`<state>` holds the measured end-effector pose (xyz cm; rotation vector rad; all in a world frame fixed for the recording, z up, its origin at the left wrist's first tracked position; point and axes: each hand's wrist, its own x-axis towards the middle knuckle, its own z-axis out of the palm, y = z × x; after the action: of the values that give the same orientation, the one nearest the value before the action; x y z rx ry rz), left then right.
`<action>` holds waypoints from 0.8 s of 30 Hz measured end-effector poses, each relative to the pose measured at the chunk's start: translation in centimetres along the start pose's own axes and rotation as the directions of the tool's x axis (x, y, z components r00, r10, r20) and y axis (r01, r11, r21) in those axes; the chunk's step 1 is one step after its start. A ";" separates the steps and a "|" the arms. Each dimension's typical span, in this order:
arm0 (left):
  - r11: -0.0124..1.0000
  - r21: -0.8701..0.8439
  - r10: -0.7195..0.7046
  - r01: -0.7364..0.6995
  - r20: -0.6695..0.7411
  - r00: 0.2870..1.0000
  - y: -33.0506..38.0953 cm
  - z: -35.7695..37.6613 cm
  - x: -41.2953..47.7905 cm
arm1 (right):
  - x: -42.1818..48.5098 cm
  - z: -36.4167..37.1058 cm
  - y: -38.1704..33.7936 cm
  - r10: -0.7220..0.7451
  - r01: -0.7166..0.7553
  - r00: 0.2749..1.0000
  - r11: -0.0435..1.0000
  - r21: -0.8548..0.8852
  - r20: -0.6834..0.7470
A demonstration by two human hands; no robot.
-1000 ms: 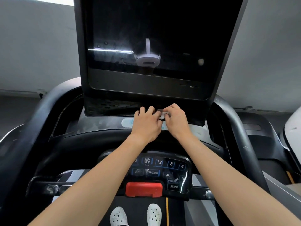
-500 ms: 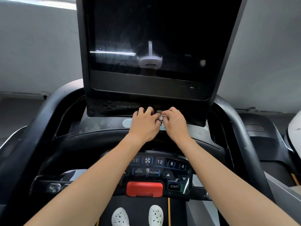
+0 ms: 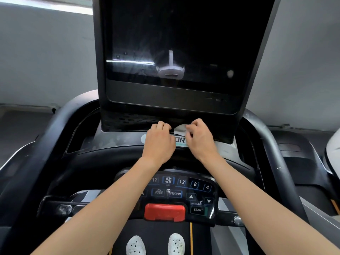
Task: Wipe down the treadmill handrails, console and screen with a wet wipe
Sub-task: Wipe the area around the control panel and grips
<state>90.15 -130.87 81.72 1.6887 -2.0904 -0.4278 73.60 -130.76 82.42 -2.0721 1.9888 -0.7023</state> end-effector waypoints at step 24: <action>0.997 0.060 0.047 -0.046 -0.001 0.999 -1.5 -0.5 -1.9 | 1.4 1.7 -1.7 -0.096 0.124 0.986 0.968 -0.217 0.133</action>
<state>92.07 -129.31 81.19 1.6692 -2.1562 -0.3512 75.91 -132.27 82.02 -2.3074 1.9784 -0.3715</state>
